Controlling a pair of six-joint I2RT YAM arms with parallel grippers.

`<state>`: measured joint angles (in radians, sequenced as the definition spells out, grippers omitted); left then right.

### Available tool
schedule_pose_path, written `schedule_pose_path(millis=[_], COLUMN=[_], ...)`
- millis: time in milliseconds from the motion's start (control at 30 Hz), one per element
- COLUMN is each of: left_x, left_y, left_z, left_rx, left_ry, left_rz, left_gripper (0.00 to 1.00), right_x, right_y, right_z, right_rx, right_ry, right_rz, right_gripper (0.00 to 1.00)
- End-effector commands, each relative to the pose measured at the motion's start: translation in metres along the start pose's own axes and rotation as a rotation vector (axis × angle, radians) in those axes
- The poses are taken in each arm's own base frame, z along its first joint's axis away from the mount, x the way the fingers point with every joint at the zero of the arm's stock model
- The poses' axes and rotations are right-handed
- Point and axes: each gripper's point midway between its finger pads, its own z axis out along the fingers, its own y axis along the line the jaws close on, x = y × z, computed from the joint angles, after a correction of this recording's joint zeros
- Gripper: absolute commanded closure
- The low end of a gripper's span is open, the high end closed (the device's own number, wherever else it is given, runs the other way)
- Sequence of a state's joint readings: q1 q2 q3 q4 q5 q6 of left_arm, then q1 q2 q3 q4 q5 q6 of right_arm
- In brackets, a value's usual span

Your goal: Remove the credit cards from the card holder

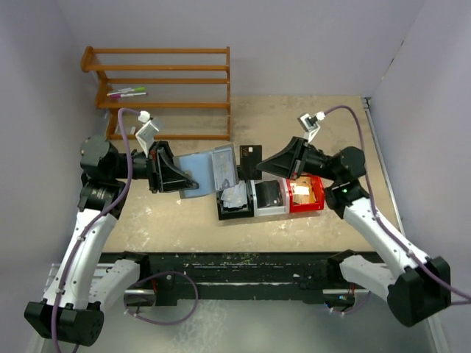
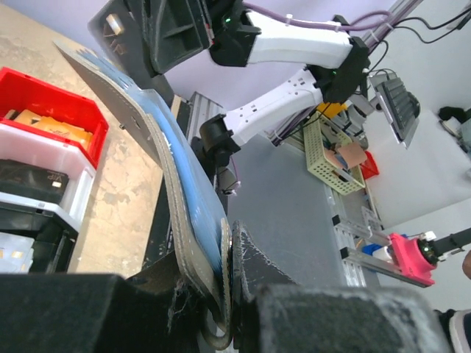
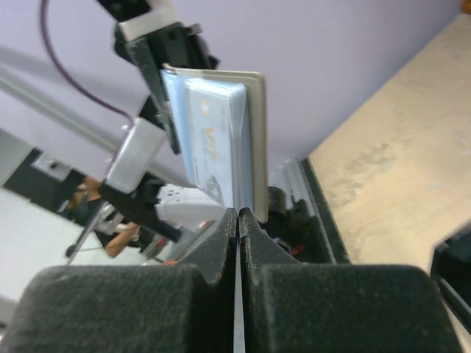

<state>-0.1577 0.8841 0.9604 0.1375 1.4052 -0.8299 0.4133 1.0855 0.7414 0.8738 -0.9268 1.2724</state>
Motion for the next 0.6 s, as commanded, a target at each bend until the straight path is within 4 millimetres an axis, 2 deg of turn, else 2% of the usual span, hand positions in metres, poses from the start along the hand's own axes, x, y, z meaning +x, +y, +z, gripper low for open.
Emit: schedule_pose_path(millis=[0, 133, 200, 333, 367, 567], left_x=[-0.012, -0.011, -0.010, -0.009, -0.009, -0.009], left_y=[-0.008, -0.004, -0.003, -0.008, -0.009, -0.017], left_z=[-0.001, -0.001, -0.002, -0.002, -0.002, -0.003], left_rx=[-0.030, -0.042, -0.048, -0.034, -0.031, -0.011], left_ry=[-0.007, 0.001, 0.005, 0.015, 0.015, 0.020], left_rz=[0.154, 0.162, 0.169, 0.174, 0.178, 0.186], left_gripper=[1.00, 1.00, 1.00, 1.00, 1.00, 1.00], right_x=[0.009, 0.015, 0.022, 0.034, 0.028, 0.041], right_y=[-0.037, -0.100, -0.123, -0.160, -0.170, -0.217], right_z=[-0.032, -0.068, -0.084, -0.104, -0.108, -0.116], right_rx=[0.286, 0.648, 0.775, 0.913, 0.957, 1.050], right_ry=[0.070, 0.080, 0.090, 0.110, 0.098, 0.141], right_rz=[-0.049, -0.031, -0.010, 0.002, -0.022, 0.023], right_gripper=[1.00, 1.00, 1.00, 1.00, 1.00, 1.00])
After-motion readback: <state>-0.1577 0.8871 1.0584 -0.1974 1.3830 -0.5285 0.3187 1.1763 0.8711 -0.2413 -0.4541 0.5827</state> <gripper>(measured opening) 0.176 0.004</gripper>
